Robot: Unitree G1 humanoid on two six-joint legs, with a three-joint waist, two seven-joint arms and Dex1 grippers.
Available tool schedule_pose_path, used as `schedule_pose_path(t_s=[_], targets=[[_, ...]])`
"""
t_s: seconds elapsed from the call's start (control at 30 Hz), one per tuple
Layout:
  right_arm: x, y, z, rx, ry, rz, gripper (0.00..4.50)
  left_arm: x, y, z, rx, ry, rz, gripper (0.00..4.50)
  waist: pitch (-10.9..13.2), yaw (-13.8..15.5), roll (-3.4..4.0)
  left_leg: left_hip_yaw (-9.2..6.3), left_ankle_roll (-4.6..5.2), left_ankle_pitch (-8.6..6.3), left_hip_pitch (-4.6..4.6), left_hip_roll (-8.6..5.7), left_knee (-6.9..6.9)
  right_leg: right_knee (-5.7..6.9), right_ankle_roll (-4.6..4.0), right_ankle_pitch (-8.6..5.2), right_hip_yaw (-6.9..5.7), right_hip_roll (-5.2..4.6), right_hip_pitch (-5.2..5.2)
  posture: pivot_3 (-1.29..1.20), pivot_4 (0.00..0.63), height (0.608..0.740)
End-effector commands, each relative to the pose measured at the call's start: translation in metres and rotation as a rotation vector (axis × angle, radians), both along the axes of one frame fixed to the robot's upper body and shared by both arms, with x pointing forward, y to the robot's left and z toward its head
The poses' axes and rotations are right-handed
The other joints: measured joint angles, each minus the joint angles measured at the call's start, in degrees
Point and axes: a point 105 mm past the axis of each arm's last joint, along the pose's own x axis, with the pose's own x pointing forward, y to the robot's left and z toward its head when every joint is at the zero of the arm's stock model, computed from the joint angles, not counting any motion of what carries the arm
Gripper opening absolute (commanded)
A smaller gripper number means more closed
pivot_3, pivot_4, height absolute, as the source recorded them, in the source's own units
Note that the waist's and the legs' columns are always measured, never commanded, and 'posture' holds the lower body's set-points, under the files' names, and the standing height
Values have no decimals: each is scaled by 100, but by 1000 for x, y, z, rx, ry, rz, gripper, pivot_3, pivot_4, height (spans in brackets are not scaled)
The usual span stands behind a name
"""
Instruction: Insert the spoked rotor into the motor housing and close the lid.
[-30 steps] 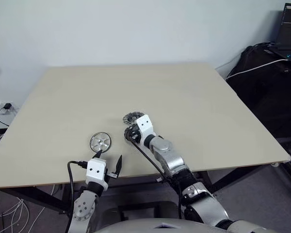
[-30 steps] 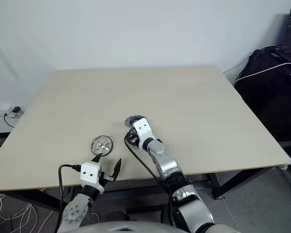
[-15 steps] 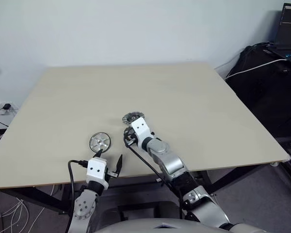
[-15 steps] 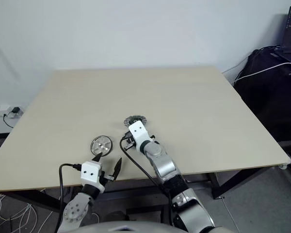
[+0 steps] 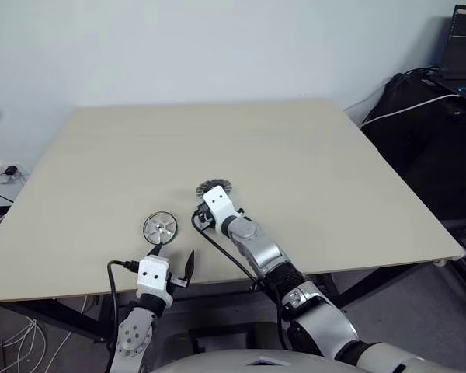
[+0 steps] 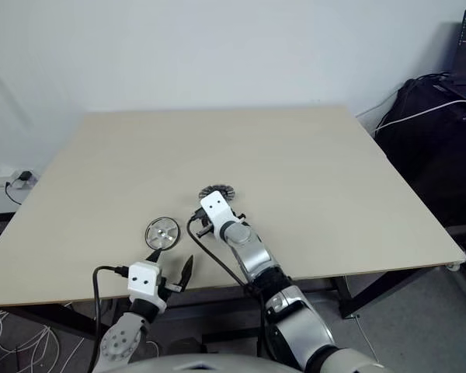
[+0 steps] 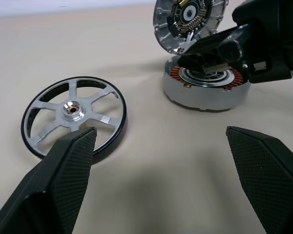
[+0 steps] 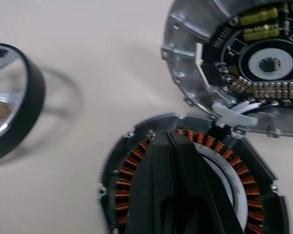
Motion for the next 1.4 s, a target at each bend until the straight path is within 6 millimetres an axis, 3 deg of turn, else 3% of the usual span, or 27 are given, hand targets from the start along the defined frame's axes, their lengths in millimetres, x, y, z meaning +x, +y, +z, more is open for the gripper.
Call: schedule_pose_path(t_s=[0.03, 0.37, 0.87, 1.4], targets=[[11, 11, 24, 39, -76, 1, 27, 4, 0, 10, -2, -53, 2, 4500, 0, -1, 0, 0, 0, 0, 0, 0, 0, 0, 0, 0, 0, 0, 0, 0, 0, 740], [10, 3, 20, 28, -66, -17, 27, 5, -1, 8, -3, -53, -9, 4500, 0, -2, 1, 0, 0, 0, 0, 1, 0, 0, 0, 0, 0, 0, 0, 0, 0, 740], [-3, -34, 9, -2, -14, -71, 27, 6, -1, 5, -8, -49, -15, 4500, 0, 5, 1, -2, 0, 0, -1, 2, 0, 0, 0, 0, -1, 0, 0, 0, 0, 740], [-6, -43, 22, 26, -54, -72, 27, 7, -3, 6, -11, -48, -30, 4500, 1, 13, -1, -2, 0, 0, -2, 0, -1, -2, 0, -1, -1, 1, -2, 0, 0, 740]])
